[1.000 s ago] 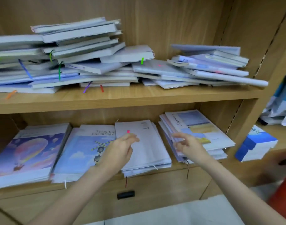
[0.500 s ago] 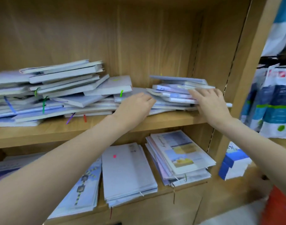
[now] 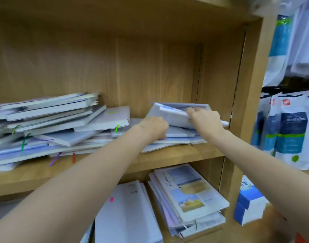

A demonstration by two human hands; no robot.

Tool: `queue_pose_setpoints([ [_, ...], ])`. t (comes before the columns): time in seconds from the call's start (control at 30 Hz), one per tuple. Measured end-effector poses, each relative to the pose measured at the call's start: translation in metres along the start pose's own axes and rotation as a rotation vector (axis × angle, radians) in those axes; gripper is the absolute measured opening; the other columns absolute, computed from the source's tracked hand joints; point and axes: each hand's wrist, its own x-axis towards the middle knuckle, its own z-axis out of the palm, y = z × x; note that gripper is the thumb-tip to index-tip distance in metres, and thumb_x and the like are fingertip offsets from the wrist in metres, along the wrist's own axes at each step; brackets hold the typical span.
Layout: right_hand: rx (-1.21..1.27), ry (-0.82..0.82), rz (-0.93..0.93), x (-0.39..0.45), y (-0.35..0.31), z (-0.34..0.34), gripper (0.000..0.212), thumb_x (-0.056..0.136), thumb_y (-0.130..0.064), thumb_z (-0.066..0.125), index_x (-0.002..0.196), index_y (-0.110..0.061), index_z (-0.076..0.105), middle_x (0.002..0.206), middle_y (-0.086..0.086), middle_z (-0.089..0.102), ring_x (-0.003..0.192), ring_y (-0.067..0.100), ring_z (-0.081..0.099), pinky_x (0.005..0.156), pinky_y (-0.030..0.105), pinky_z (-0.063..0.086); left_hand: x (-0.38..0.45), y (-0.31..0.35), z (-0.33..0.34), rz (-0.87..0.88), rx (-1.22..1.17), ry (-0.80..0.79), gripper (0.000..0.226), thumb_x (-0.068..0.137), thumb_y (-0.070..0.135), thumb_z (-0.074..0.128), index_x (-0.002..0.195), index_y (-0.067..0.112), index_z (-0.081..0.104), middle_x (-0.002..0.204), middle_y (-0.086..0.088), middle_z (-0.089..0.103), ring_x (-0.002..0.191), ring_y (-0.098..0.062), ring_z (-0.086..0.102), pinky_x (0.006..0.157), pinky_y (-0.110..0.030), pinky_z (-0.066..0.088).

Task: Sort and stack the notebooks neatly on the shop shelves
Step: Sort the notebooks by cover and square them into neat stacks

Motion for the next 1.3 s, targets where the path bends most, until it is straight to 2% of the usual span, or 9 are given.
queue_pose_setpoints([
  [0.1,0.038,0.011,-0.006,0.004,0.006,0.003,0.021,0.091,-0.008,0.051,0.11,-0.013,0.044,0.097,0.004,0.061,0.084,0.024,0.058,0.06,0.031,0.036,0.0,-0.002,0.001,0.074,0.227,0.029,0.034,0.095,0.002,0.04,0.129,0.001,0.04,0.122,-0.016,0.053,0.11,-0.032,0.055,0.068,-0.031,0.034],
  [0.37,-0.001,-0.059,-0.053,0.009,0.013,-0.007,0.008,0.096,-0.01,0.043,0.102,-0.014,0.045,0.069,-0.001,0.04,0.072,0.025,0.045,0.051,0.028,0.026,-0.027,-0.011,0.0,0.072,0.249,0.06,0.028,0.09,-0.005,0.037,0.112,0.007,0.05,0.114,-0.013,0.055,0.104,-0.032,0.055,0.066,-0.032,0.033],
  [0.5,-0.059,-0.071,-0.059,0.01,0.012,-0.011,0.019,0.096,-0.008,0.042,0.114,-0.011,0.047,0.074,0.002,0.046,0.071,0.025,0.047,0.056,0.03,0.031,-0.064,-0.012,0.003,0.078,0.251,0.08,0.028,0.092,0.002,0.035,0.115,0.016,0.043,0.114,-0.007,0.058,0.1,-0.032,0.056,0.067,-0.035,0.034],
  [0.67,-0.095,-0.197,-0.119,0.0,0.002,-0.02,0.027,0.099,-0.015,0.04,0.126,-0.01,0.042,0.113,0.012,0.06,0.102,0.032,0.059,0.067,0.033,0.036,-0.112,-0.03,0.014,0.128,0.023,0.193,0.042,0.099,0.014,0.034,0.138,0.03,0.036,0.137,0.006,0.05,0.114,-0.025,0.054,0.083,-0.034,0.041],
  [0.83,0.296,-0.373,-0.127,-0.015,0.007,-0.028,0.032,0.095,-0.035,0.048,0.116,-0.012,0.055,0.12,0.012,0.059,0.101,0.027,0.054,0.078,0.032,0.041,-0.119,-0.03,0.025,0.095,-0.042,0.215,0.039,0.1,0.016,0.036,0.136,0.028,0.041,0.134,0.0,0.054,0.115,-0.026,0.055,0.085,-0.033,0.042],
  [0.93,0.488,-0.456,-0.117,-0.037,0.012,-0.016,0.038,0.097,-0.015,0.046,0.135,-0.008,0.047,0.142,0.013,0.043,0.13,0.028,0.04,0.106,0.034,0.03,-0.143,-0.036,0.02,0.238,-0.135,0.36,0.037,0.088,0.01,0.043,0.12,0.017,0.061,0.116,-0.005,0.066,0.097,-0.024,0.067,0.074,-0.03,0.052],
  [1.03,0.512,-0.49,-0.048,-0.04,0.012,-0.008,0.042,0.098,-0.006,0.038,0.138,-0.011,0.044,0.15,0.013,0.031,0.138,0.029,0.029,0.11,0.032,0.021,-0.176,-0.052,0.026,0.372,-0.076,0.453,0.038,0.079,0.013,0.043,0.109,0.013,0.067,0.107,-0.004,0.07,0.089,-0.018,0.069,0.08,-0.025,0.048],
  [1.2,0.748,0.193,0.24,-0.099,-0.049,-0.032,0.021,0.094,-0.018,0.05,0.1,-0.005,0.065,0.095,0.009,0.057,0.094,0.024,0.048,0.075,0.03,0.034,-0.221,-0.073,0.055,0.436,-0.059,0.403,0.034,0.096,0.013,0.031,0.125,0.018,0.047,0.125,-0.003,0.062,0.116,-0.019,0.057,0.101,-0.034,0.034],
  [1.3,1.124,-0.258,0.169,-0.171,-0.092,-0.02,0.033,0.085,-0.04,0.063,0.112,-0.024,0.053,0.106,-0.005,0.052,0.096,0.011,0.052,0.078,0.026,0.044,-0.246,-0.067,0.077,0.404,-0.059,0.448,0.038,0.094,0.01,0.037,0.13,0.018,0.046,0.13,0.0,0.057,0.122,-0.016,0.049,0.104,-0.034,0.033],
])
